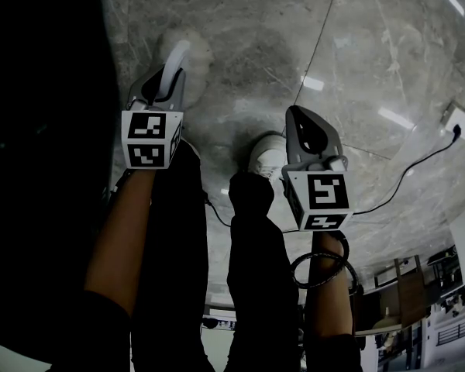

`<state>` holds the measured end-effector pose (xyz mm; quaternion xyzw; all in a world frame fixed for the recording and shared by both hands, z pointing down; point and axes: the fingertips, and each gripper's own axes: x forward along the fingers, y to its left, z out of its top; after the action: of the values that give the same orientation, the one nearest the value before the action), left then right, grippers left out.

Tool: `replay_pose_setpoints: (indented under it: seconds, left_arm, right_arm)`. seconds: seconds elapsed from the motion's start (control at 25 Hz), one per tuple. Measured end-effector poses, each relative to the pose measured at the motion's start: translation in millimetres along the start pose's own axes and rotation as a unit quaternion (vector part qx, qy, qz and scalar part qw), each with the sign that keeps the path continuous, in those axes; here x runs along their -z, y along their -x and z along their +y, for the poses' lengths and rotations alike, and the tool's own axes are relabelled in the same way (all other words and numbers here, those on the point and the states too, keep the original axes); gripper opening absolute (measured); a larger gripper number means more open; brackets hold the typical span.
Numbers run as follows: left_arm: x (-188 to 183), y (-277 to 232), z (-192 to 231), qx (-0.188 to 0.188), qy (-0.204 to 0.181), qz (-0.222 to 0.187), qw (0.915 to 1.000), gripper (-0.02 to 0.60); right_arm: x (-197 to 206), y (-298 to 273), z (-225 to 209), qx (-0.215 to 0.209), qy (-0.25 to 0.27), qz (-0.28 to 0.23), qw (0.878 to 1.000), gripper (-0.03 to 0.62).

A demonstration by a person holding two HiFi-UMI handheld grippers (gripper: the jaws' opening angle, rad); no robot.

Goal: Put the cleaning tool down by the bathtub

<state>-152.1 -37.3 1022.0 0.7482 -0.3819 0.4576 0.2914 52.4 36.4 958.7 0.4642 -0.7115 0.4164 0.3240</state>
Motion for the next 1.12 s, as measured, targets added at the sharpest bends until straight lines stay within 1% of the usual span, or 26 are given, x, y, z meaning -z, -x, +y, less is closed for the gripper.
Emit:
replay_pose_setpoints:
  seconds: [0.2, 0.32, 0.4, 0.72, 0.96, 1.12]
  left_arm:
    - [-1, 1, -2, 0.004, -0.005, -0.002, 1.0000, 0.094]
    - [-2, 0, -3, 0.008, -0.001, -0.004, 1.0000, 0.094]
    - [0, 1, -3, 0.009, 0.004, -0.003, 0.9999, 0.117]
    - [6, 9, -8, 0.014, 0.008, 0.000, 0.9999, 0.158]
    - [-2, 23, -12, 0.008, 0.007, -0.005, 0.9999, 0.166]
    - [-13, 33, -12, 0.000, 0.018, -0.011, 0.9998, 0.167]
  right_arm:
    - [-4, 2, 1, 0.001, 0.005, -0.002, 1.000, 0.023]
    - [-7, 4, 0, 0.003, 0.007, -0.003, 1.000, 0.023]
    - [-10, 5, 0, 0.006, 0.008, -0.006, 1.000, 0.023]
    - [-8, 13, 3, 0.007, 0.014, -0.003, 1.000, 0.023]
    - [-19, 24, 10, 0.004, 0.010, -0.012, 1.000, 0.023]
    - [-27, 32, 16, 0.001, 0.011, -0.016, 1.000, 0.023]
